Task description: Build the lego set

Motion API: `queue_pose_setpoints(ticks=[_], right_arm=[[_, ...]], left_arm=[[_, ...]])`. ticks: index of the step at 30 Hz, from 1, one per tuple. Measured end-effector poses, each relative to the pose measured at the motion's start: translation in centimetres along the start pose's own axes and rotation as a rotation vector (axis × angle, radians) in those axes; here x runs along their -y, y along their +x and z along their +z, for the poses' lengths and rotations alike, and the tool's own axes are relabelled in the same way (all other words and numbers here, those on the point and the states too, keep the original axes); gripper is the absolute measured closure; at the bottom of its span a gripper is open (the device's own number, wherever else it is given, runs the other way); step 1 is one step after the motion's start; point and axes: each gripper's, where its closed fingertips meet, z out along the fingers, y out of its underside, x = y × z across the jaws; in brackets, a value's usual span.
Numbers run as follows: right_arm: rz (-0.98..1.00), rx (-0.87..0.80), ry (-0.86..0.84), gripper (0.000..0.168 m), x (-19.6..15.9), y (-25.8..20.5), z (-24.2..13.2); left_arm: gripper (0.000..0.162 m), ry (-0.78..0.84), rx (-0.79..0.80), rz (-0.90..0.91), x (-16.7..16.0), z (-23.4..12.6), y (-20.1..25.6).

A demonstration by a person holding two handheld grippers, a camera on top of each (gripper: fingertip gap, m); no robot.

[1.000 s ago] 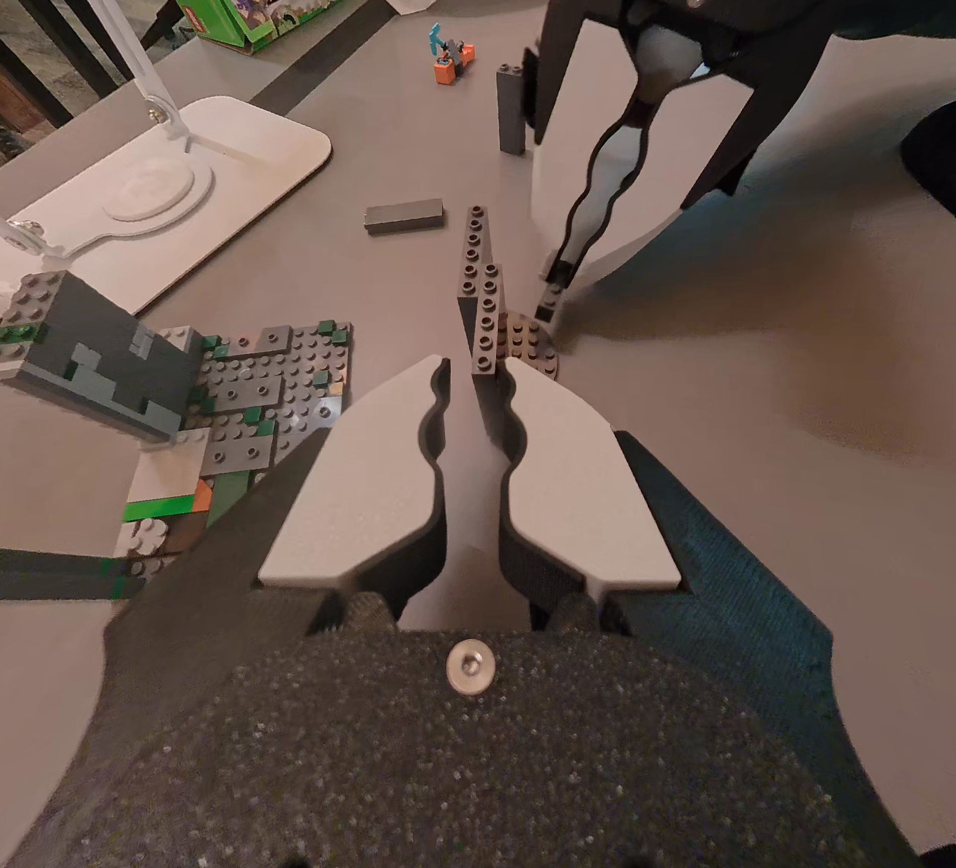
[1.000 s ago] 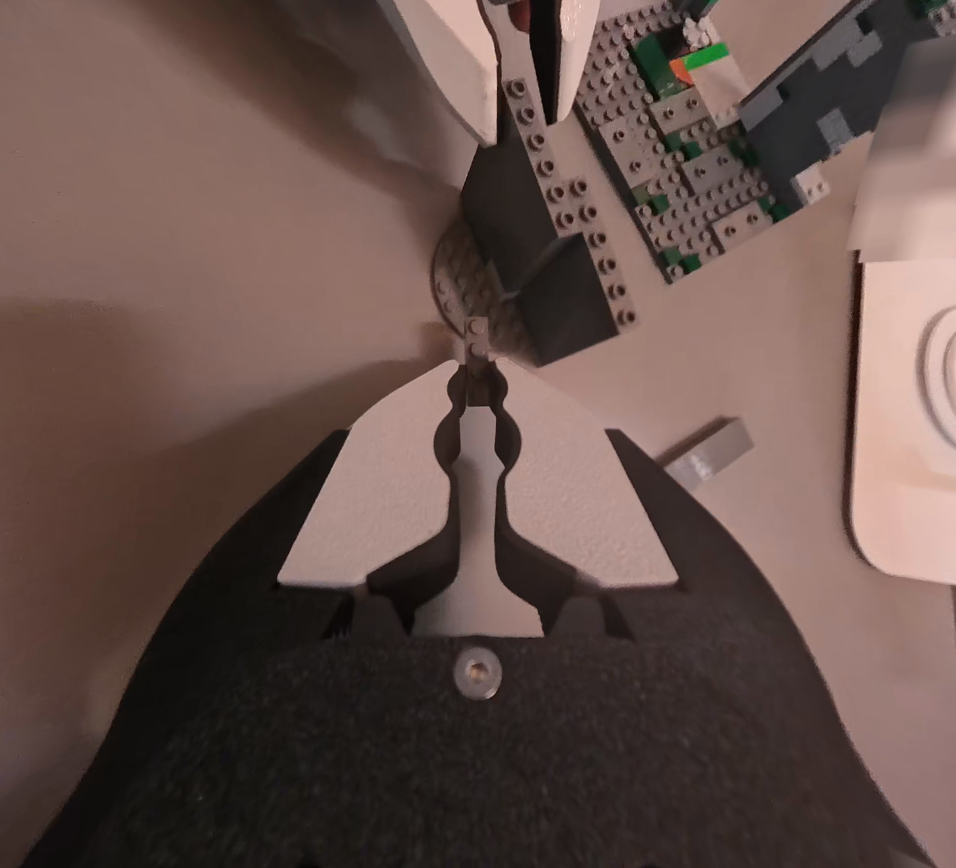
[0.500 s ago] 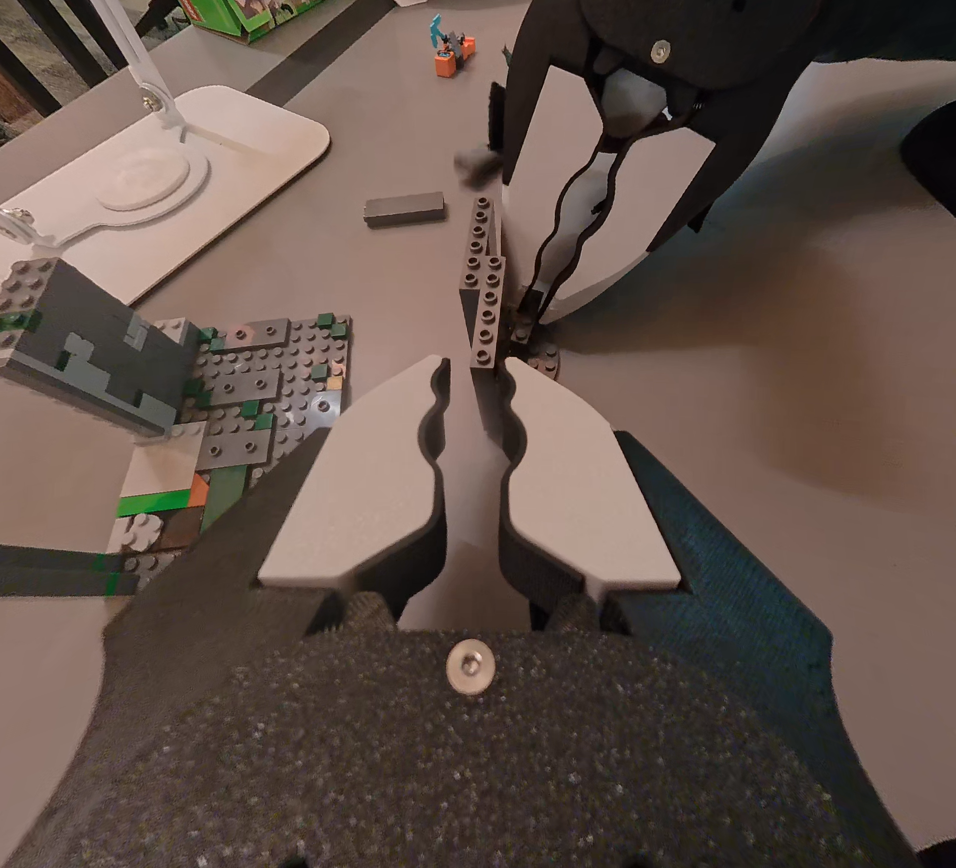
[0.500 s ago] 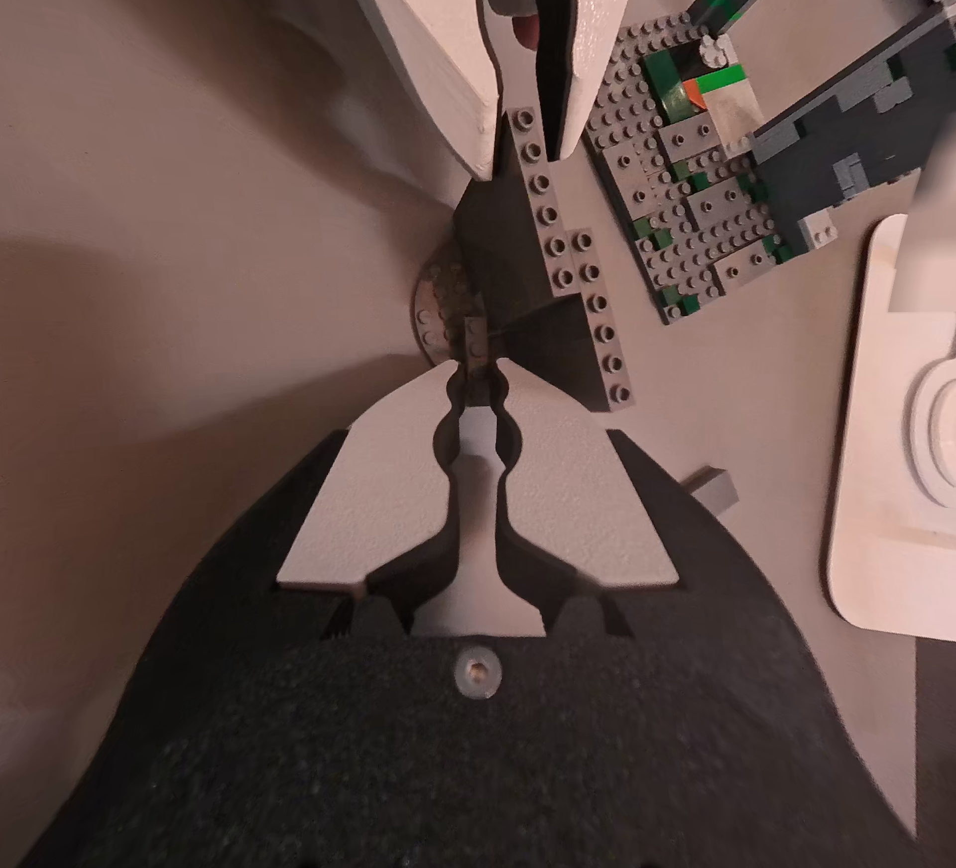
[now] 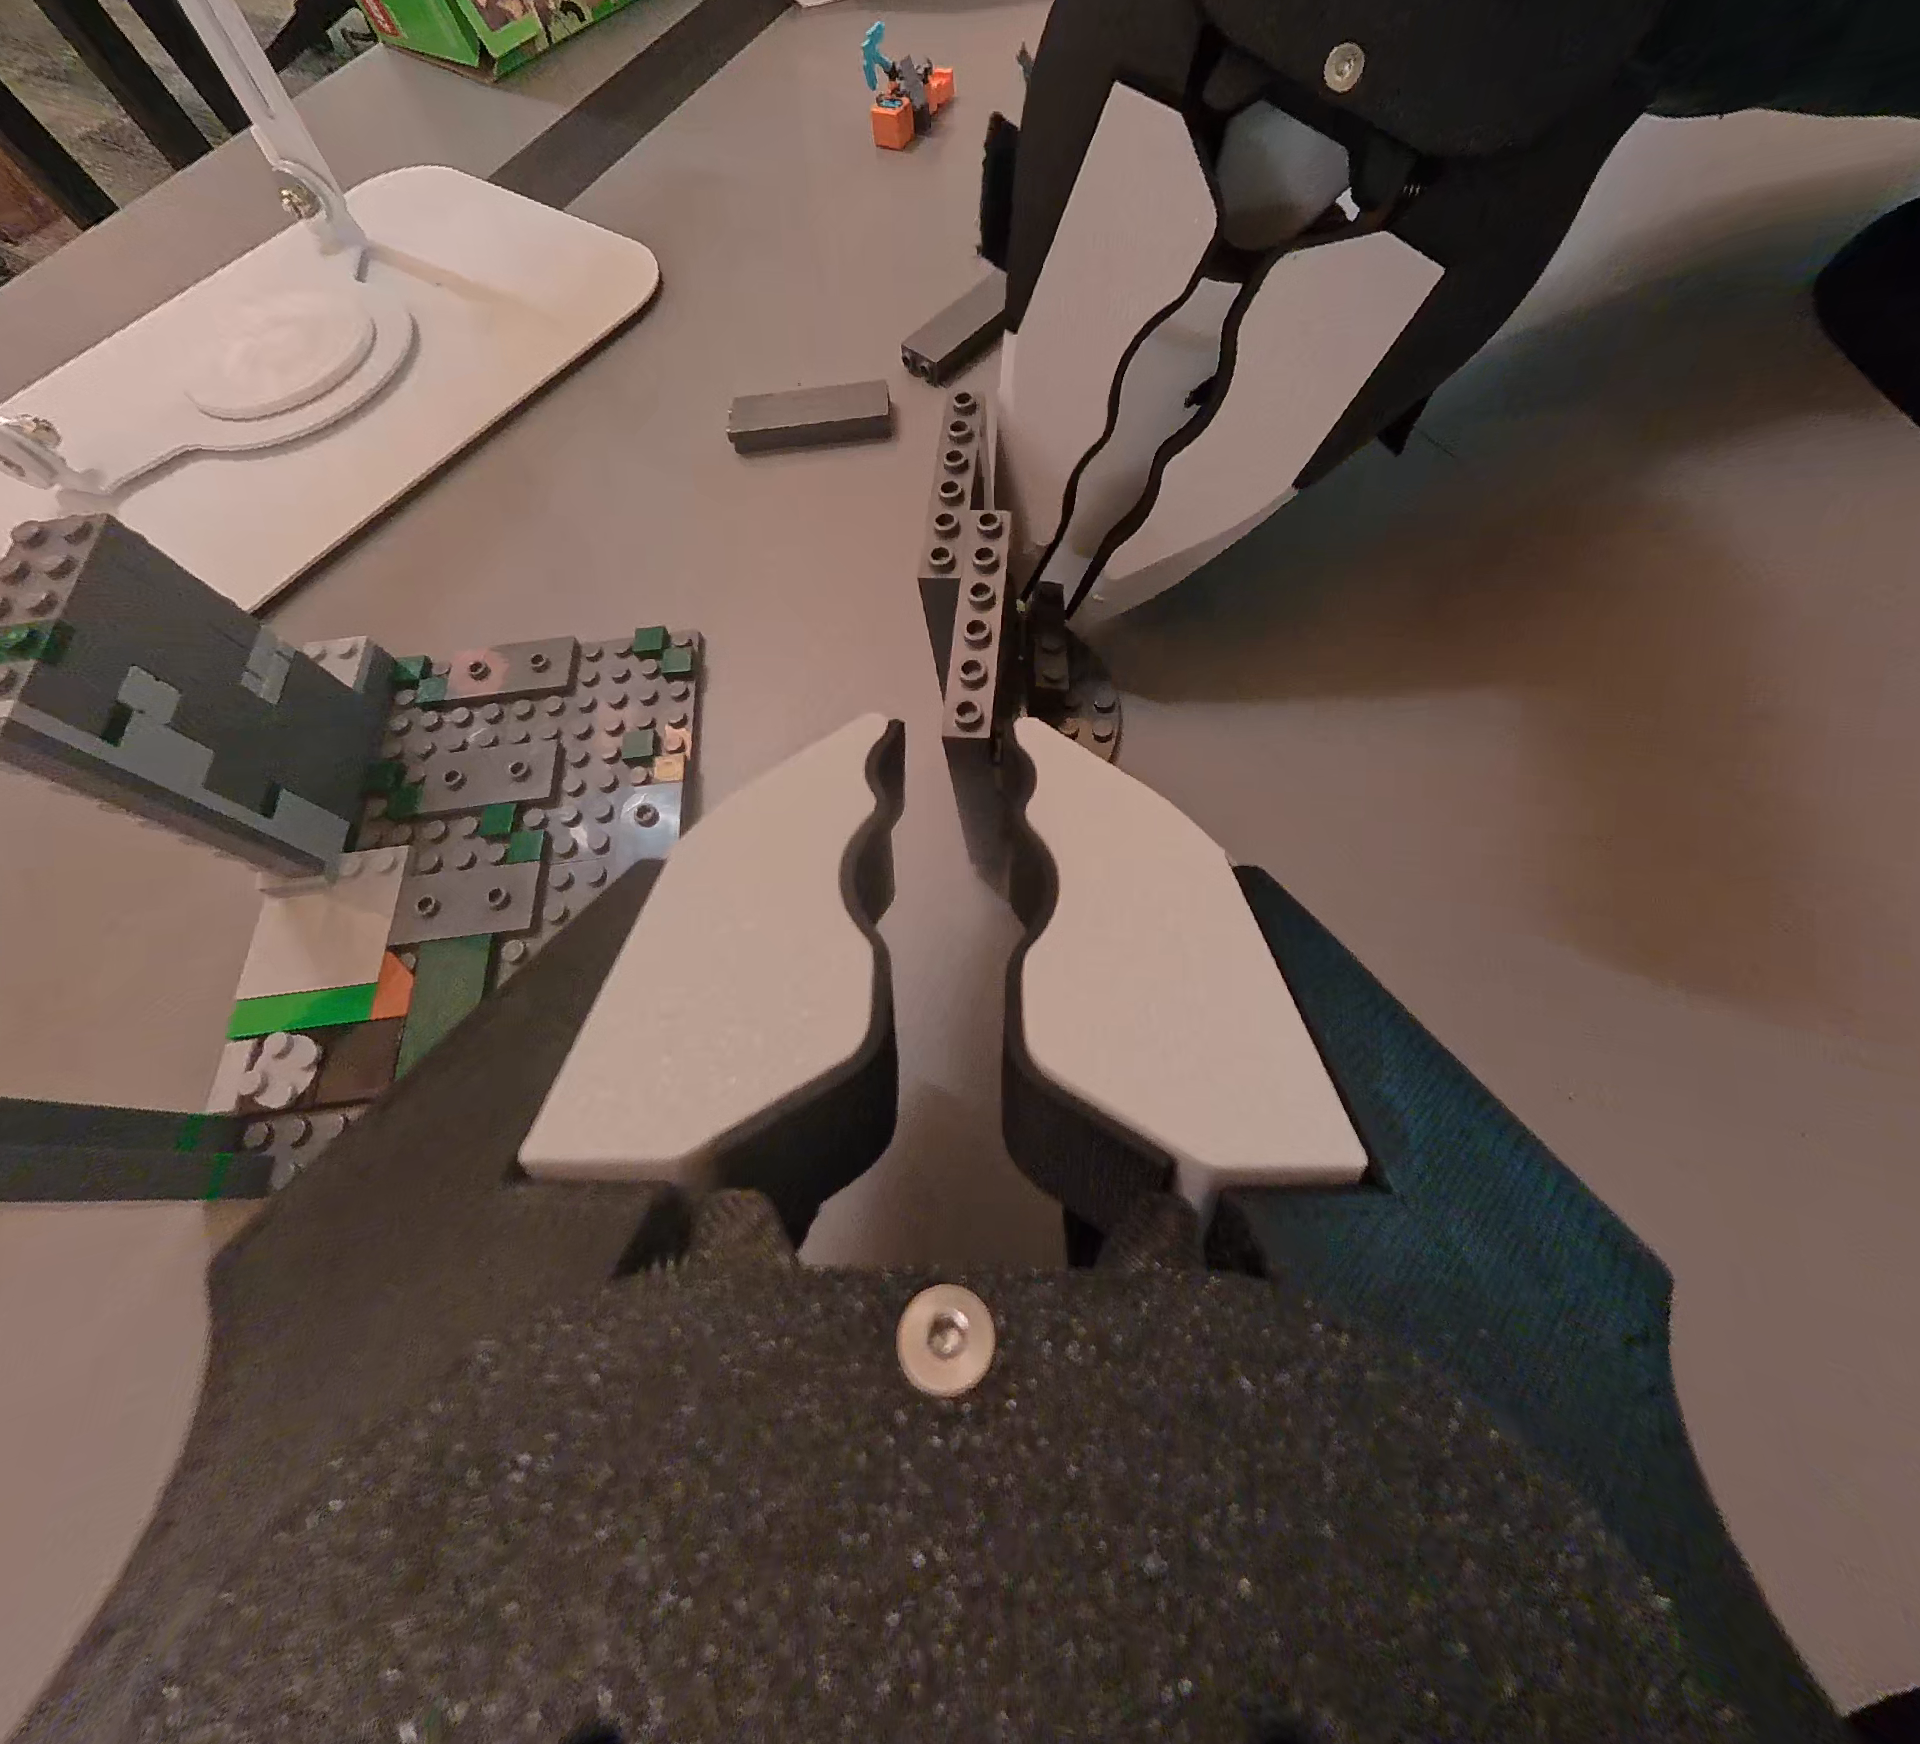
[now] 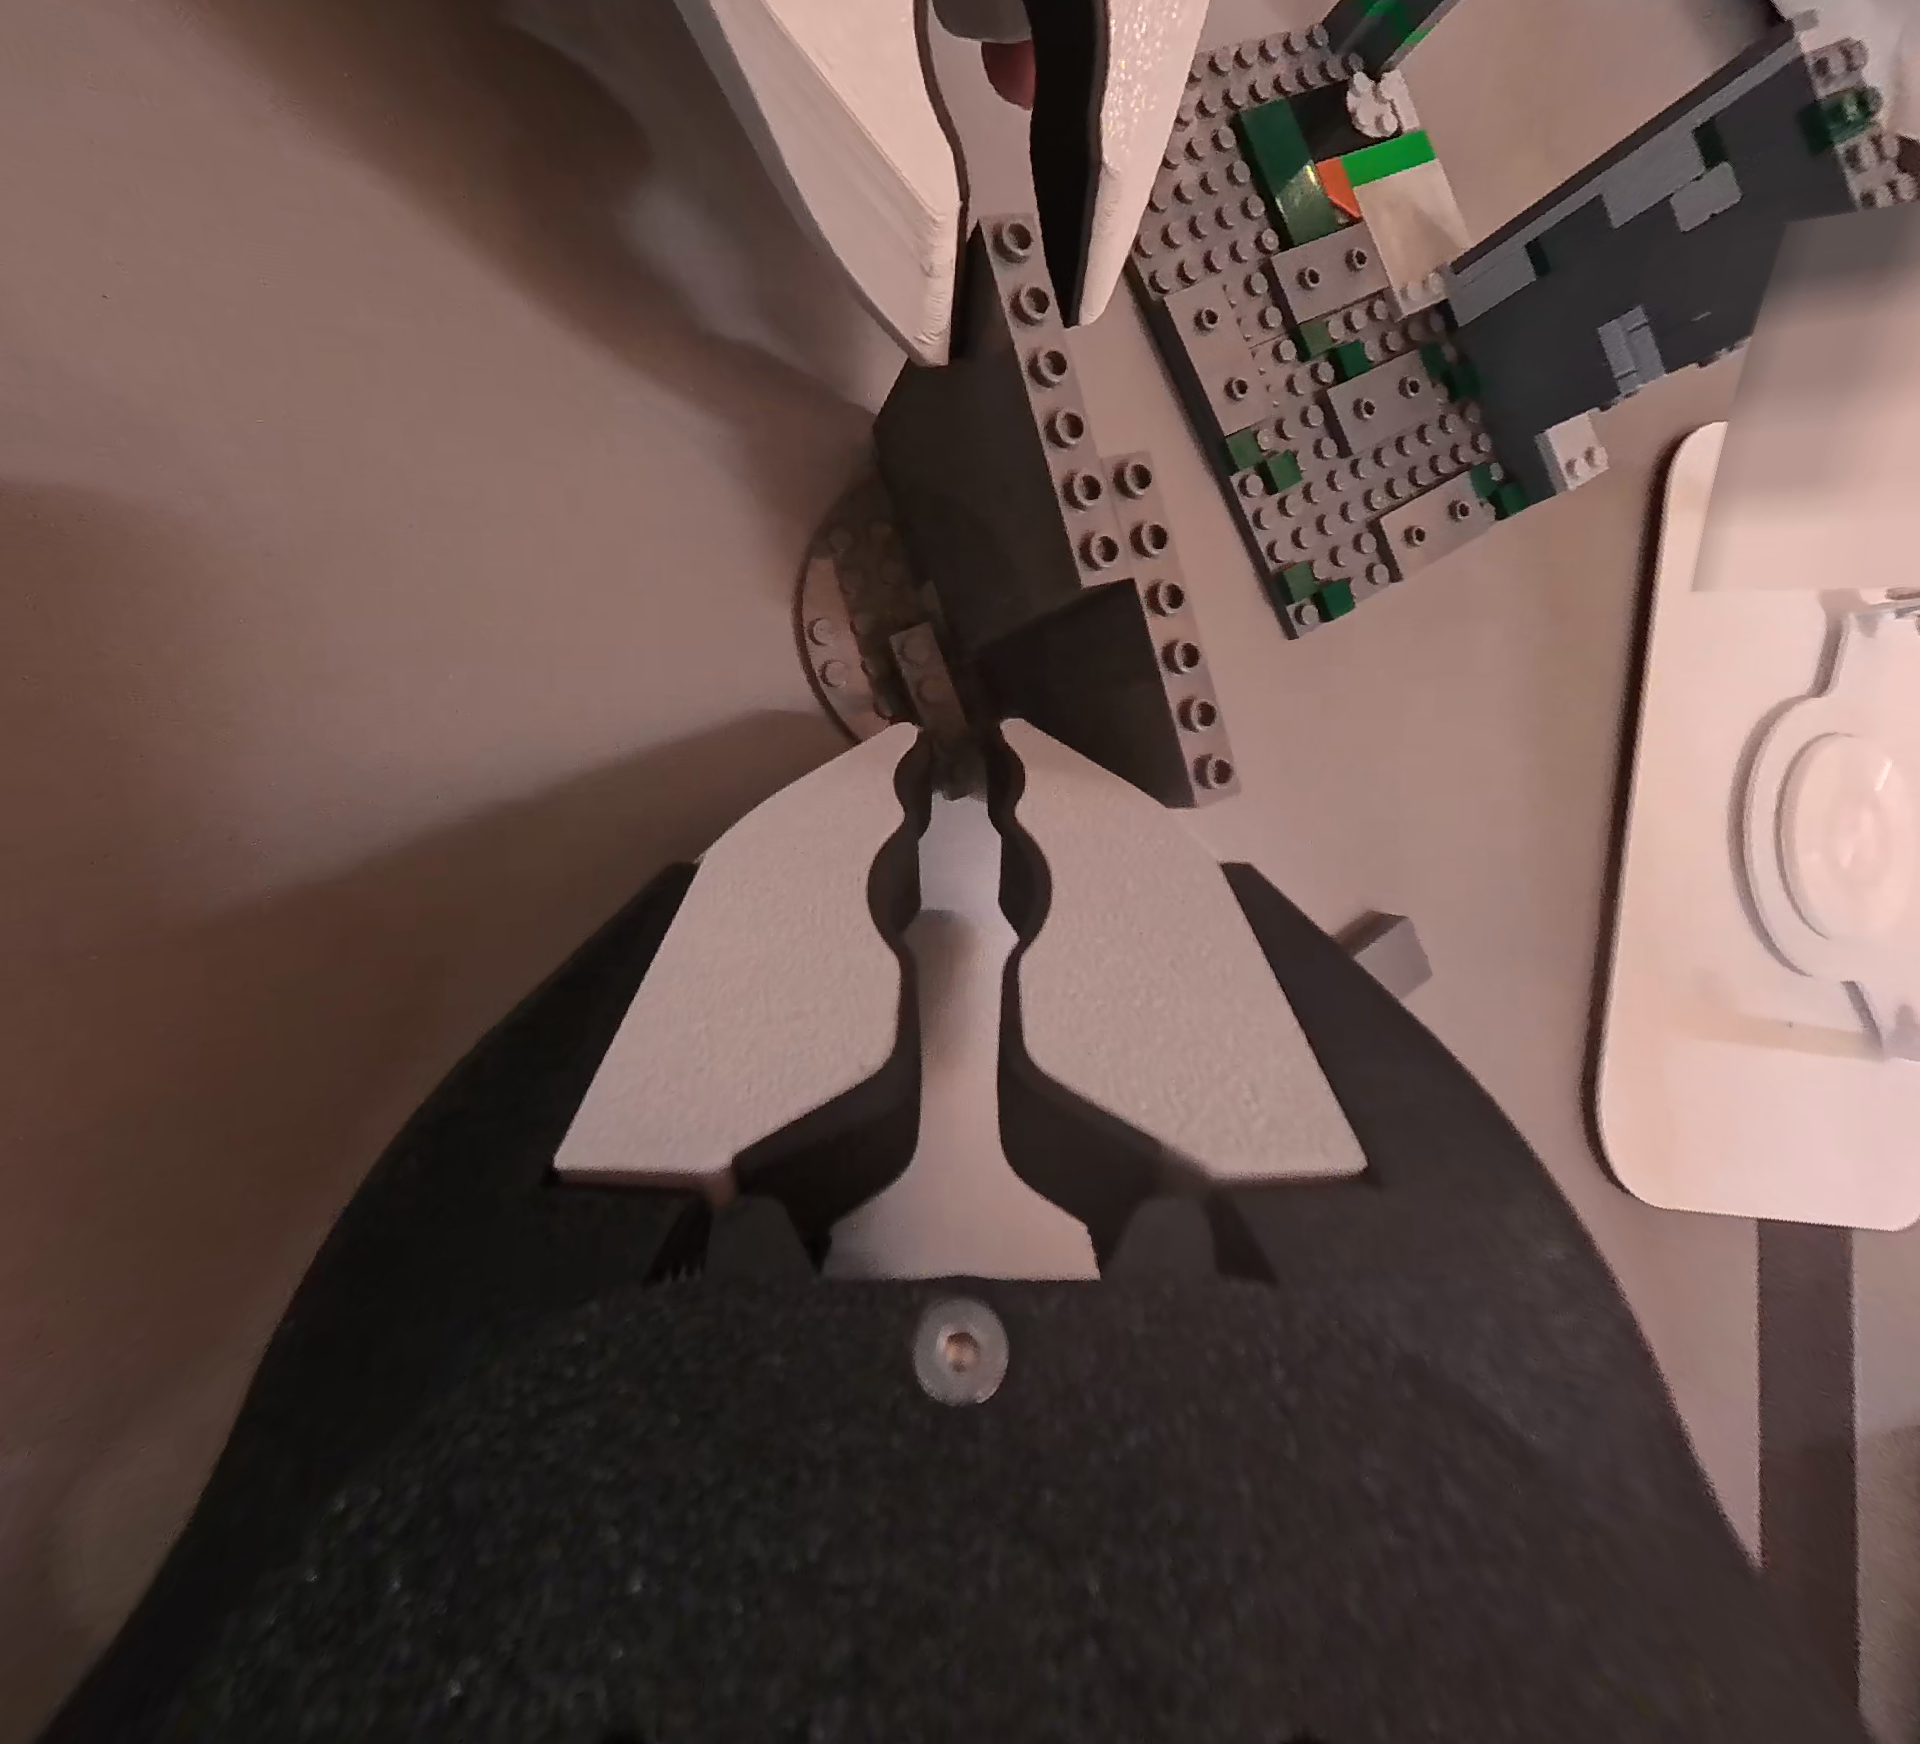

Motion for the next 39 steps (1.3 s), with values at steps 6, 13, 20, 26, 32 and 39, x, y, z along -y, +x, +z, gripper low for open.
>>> queue_pose_setpoints(ticks=[6, 13, 20, 26, 32, 39], right_arm=[[0.009, -0.012, 0.006, 0.161, 0.2, -0.1, 0.2], [0.048, -0.013, -0.002, 0.164, 0.2, 0.3, 0.3], [0.055, -0.018, -0.013, 0.163, 0.1, 0.6, 0.4], [0.054, -0.031, -0.011, 0.163, 0.2, 0.9, 0.4], [0.055, -0.037, -0.014, 0.162, 0.2, 1.0, 0.4], [0.056, -0.045, -0.009, 0.162, 0.2, 1.2, 0.2]], left_arm=[[0.145, 0.000, -0.002, 0.001, 0.0, 0.0, 0.1], [0.145, -0.002, -0.004, 0.004, 0.0, 0.1, 0.1], [0.145, -0.002, -0.005, 0.005, 0.0, 0.1, 0.1], [0.145, 0.000, -0.005, 0.003, 0.0, 0.0, 0.1], [0.145, -0.002, -0.005, 0.003, -0.1, 0.1, 0.1], [0.145, -0.012, -0.008, 0.001, -0.3, 0.5, 0.2]])
